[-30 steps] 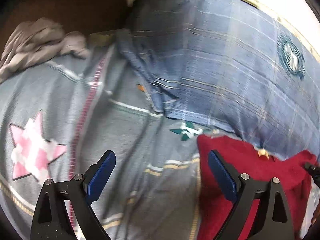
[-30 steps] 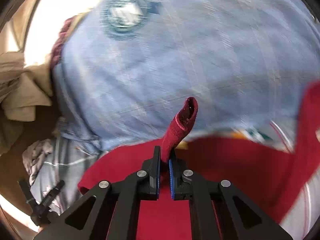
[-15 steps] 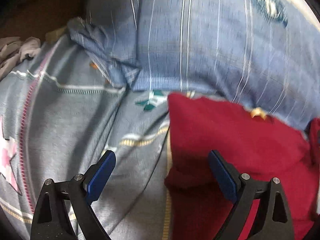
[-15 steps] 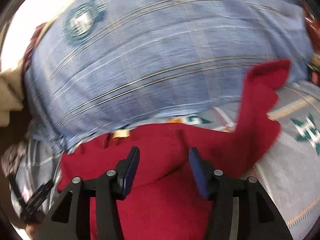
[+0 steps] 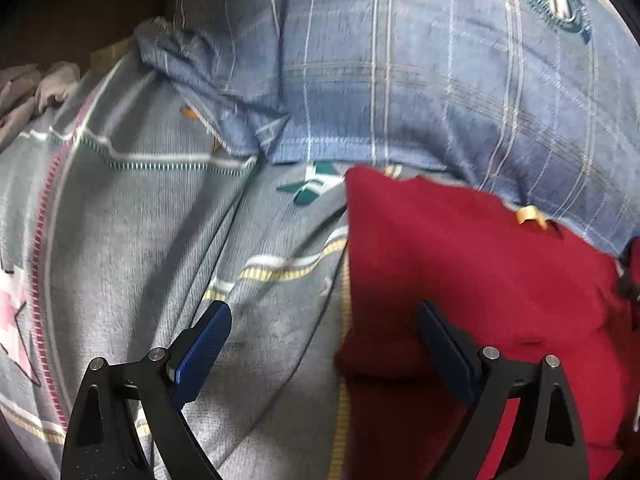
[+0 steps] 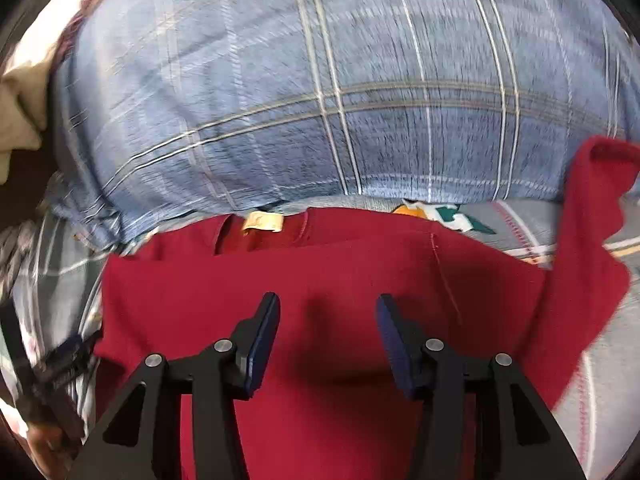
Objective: Fold small clothes
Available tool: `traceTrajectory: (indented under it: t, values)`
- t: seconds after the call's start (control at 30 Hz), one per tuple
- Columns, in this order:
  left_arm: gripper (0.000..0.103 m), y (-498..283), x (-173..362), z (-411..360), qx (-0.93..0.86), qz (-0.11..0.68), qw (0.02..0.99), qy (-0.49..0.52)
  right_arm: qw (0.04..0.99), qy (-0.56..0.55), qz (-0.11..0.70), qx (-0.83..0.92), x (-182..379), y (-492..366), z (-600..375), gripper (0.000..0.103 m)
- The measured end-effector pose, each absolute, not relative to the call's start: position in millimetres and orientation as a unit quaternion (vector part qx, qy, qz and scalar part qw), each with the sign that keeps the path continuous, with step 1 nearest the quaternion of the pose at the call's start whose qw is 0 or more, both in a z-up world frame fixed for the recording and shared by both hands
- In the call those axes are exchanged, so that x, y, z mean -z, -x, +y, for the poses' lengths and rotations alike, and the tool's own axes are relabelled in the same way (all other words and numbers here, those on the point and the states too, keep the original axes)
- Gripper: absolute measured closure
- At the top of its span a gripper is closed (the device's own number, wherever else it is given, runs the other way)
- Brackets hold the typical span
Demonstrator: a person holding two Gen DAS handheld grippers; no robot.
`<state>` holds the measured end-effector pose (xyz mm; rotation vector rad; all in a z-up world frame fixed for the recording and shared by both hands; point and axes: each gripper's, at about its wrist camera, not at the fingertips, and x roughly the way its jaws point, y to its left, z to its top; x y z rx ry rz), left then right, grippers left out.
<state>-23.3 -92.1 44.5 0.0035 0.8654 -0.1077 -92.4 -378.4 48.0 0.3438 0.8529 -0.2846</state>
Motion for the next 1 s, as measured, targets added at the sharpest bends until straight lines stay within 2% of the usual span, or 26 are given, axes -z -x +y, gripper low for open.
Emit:
traceTrajectory:
  t: [0.17, 0.3, 0.37, 0.5, 0.57, 0.67, 0.83, 1.0]
  values:
    - [0.009, 33, -49, -94, 0.057, 0.411, 0.910, -0.005, 0.868, -0.136, 0.453, 0.150, -25, 92, -373, 0.049]
    - [0.009, 37, -54, -93, 0.066, 0.407, 0.911, 0.005, 0.868, -0.113, 0.456, 0.160, -32, 94, -366, 0.049]
    - [0.009, 38, -57, -94, 0.073, 0.405, 0.912, 0.009, 0.869, -0.114, 0.455, 0.157, -35, 101, -362, 0.042]
    - [0.008, 38, -58, -102, 0.091, 0.401, 0.911, 0.005, 0.868, -0.121, 0.455, 0.158, -29, 110, -361, 0.037]
    - [0.008, 36, -51, -110, 0.102, 0.415, 0.904, -0.005, 0.869, -0.119, 0.454, 0.158, -20, 110, -360, 0.032]
    - [0.008, 28, -35, -116, 0.092, 0.453, 0.887, -0.014, 0.866, -0.094, 0.465, 0.159, -20, 109, -351, 0.031]
    - [0.007, 21, -24, -115, 0.084, 0.475, 0.876, -0.005, 0.879, -0.132, 0.437, 0.138, -40, 140, -355, 0.030]
    - [0.008, 27, -26, -117, 0.080, 0.452, 0.888, -0.005, 0.884, -0.185, 0.407, 0.139, -43, 171, -384, 0.027]
